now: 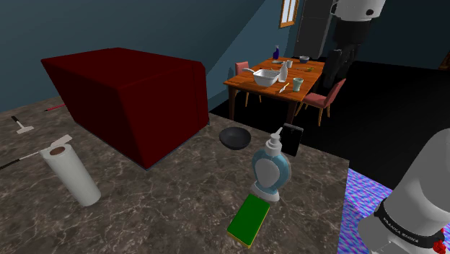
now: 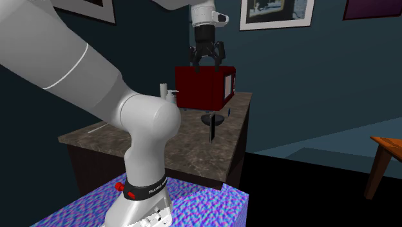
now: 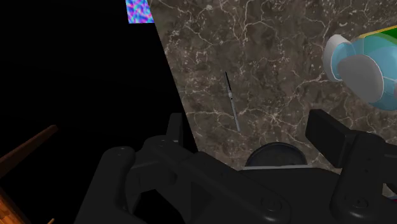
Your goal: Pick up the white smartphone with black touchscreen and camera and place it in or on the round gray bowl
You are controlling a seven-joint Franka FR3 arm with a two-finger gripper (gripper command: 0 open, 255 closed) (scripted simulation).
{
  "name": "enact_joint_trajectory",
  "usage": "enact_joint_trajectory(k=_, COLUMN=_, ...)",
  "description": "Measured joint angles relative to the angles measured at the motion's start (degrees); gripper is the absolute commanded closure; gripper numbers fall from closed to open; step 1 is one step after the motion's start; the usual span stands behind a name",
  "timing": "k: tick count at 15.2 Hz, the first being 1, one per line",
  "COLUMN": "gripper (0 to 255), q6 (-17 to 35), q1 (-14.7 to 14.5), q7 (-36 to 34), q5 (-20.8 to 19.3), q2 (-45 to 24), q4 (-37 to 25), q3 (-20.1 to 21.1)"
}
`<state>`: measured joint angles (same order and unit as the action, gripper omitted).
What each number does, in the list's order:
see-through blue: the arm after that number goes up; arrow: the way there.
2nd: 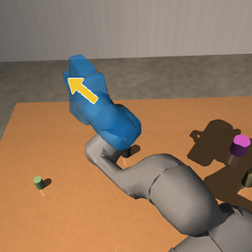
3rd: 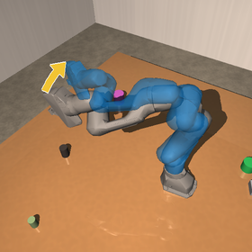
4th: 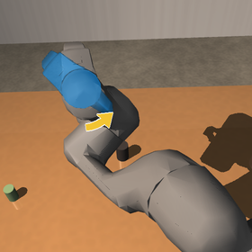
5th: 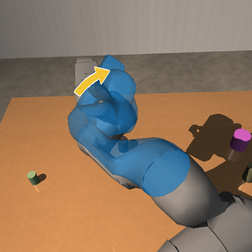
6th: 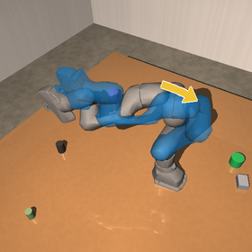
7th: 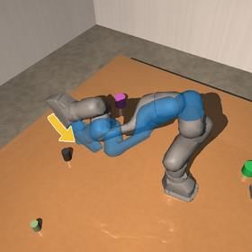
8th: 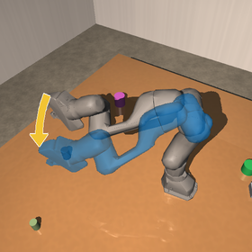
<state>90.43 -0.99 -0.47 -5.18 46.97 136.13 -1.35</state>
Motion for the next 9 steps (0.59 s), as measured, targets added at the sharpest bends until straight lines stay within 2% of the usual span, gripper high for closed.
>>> enact_joint_trajectory(k=1, gripper=0, q6=0.0, q1=0.0, q7=0.0, q5=0.0, q2=0.0, q4=0.0, q3=0.0)
enact_joint_trajectory(k=3, gripper=0, q6=3.43, q1=-0.12, q7=0.18, q5=0.28, q2=0.32, q4=2.62, q3=-0.57)
enact_joint_trajectory(k=9, gripper=0, q6=21.0, q1=-1.11, q7=1.03, q5=1.99, q2=-0.78, q4=13.29, q3=-2.88)
